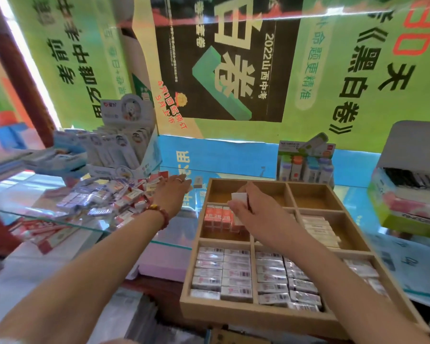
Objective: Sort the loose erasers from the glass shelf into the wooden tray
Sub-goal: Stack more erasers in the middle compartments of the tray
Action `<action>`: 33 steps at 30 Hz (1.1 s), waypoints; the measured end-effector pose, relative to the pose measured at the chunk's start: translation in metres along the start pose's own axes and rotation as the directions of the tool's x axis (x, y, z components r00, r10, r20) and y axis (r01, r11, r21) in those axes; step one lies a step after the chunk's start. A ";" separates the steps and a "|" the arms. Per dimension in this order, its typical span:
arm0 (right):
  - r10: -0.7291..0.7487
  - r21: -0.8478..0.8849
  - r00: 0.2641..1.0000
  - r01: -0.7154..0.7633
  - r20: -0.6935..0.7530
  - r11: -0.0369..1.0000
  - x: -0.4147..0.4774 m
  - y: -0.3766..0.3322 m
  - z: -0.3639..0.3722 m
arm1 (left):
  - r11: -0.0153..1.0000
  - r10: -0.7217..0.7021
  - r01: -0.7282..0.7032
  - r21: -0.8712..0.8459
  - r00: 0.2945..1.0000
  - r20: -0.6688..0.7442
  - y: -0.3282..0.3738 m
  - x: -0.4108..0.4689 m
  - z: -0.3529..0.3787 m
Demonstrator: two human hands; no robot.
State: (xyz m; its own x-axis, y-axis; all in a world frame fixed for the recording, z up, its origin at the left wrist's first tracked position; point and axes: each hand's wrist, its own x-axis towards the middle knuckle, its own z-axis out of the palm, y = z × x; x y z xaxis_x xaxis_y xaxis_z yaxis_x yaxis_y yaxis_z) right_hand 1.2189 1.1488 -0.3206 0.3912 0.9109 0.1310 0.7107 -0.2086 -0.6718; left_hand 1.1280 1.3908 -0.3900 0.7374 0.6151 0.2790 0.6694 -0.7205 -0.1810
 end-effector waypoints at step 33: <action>0.034 0.465 0.998 -0.008 -0.046 0.885 -0.038 -0.007 -0.044 | 0.167 -0.036 -0.164 -0.972 0.984 -0.173 0.105 -0.113 -0.145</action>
State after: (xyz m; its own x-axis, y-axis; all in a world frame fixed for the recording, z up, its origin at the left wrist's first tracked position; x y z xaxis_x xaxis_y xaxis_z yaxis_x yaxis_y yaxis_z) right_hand 1.2248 1.1002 -0.2886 0.4414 0.8861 0.1417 0.3541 -0.0269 -0.9348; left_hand 1.1020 1.1987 -0.3042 0.6860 0.5765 0.4439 -0.0962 -0.5329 0.8407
